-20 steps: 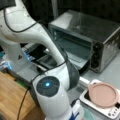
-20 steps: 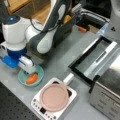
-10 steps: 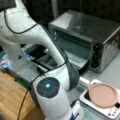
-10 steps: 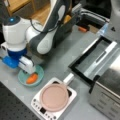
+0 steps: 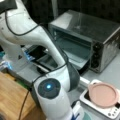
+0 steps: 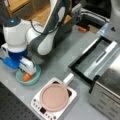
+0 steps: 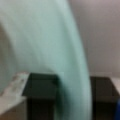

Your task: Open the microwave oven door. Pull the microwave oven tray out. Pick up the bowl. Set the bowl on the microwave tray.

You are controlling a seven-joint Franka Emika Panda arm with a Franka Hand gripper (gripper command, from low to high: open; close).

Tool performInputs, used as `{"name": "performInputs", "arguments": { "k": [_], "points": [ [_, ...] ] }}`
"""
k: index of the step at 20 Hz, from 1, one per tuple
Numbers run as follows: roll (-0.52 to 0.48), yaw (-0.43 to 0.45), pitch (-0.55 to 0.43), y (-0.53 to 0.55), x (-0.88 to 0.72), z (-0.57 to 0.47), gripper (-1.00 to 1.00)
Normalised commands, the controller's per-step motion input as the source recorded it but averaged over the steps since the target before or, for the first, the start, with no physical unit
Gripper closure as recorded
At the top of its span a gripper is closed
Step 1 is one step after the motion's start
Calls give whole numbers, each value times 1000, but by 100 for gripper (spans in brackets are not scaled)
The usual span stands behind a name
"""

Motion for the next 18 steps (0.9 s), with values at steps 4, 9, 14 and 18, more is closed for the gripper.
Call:
{"name": "performInputs", "arguments": {
  "k": [4,9,14,18],
  "points": [
    [-7,-1,-14,-80,138,-90,100],
    [-12,-7,-17,-57,145,-92,100],
    [-4,-10,-18,-42,128,-67,100],
    [64,-7,-38,20,74,7,100]
  ]
}}
